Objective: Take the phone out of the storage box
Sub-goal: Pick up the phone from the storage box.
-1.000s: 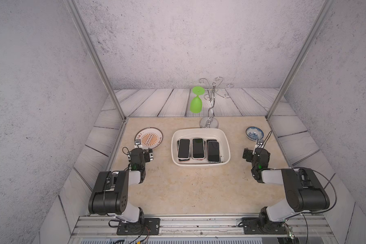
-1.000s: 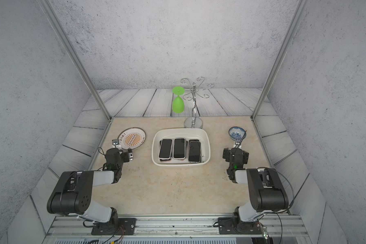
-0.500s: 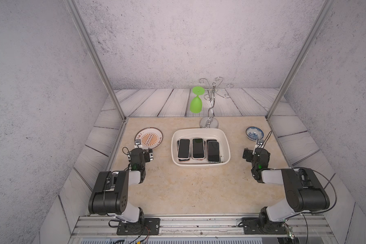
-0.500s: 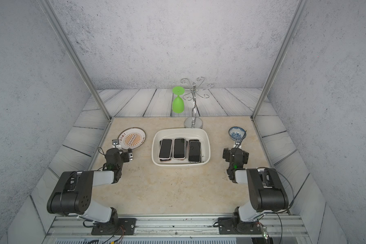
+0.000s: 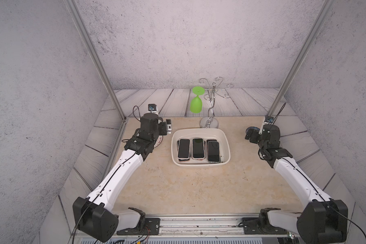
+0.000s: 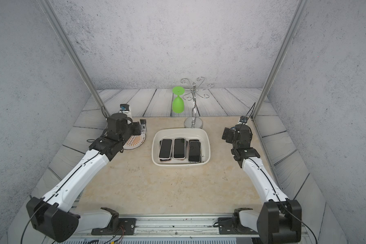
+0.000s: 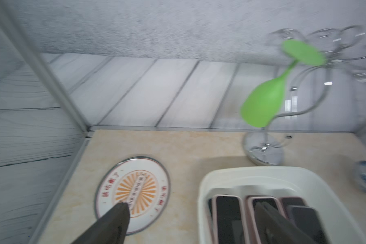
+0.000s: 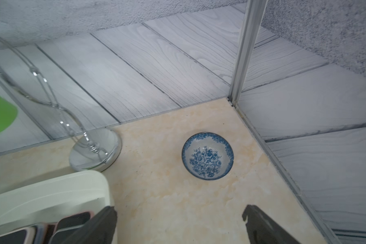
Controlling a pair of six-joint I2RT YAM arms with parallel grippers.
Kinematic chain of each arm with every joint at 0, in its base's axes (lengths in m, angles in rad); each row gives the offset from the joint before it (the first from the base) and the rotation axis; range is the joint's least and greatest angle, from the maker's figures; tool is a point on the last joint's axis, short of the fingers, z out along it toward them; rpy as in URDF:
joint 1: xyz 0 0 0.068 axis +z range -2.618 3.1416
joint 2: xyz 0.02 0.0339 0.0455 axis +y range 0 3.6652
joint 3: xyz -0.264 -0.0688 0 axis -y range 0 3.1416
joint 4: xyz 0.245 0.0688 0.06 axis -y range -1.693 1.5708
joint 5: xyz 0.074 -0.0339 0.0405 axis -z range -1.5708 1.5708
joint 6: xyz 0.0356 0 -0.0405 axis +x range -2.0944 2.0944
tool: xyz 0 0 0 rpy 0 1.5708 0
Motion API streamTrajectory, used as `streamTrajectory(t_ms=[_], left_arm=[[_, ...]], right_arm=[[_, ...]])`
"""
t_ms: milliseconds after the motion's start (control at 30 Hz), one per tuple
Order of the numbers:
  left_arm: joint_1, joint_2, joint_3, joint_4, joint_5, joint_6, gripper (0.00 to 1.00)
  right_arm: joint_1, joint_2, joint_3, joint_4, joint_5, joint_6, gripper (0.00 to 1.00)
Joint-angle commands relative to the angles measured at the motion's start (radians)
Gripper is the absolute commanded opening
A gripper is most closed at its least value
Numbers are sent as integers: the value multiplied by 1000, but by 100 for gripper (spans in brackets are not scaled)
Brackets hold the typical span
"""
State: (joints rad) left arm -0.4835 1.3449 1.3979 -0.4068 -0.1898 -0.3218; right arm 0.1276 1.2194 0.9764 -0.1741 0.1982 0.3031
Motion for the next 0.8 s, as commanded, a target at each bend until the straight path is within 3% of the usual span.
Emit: streamTrajectory(t_ms=[0,167,333,767], left_arm=[[-93,239,172,-490,103,-230,98],[-175,548,446,-606,174,-266,98],[-202,728,595,-633,200,-258,98],[-210,889,618,-585,257,-258,98]], right_arm=[[51,54,84,-373,-115,100,99],[152,107,195,-488,-103,100,99],[205,134,227,-512,-114,85,99],[220,135,196,-504,-100,50,99]])
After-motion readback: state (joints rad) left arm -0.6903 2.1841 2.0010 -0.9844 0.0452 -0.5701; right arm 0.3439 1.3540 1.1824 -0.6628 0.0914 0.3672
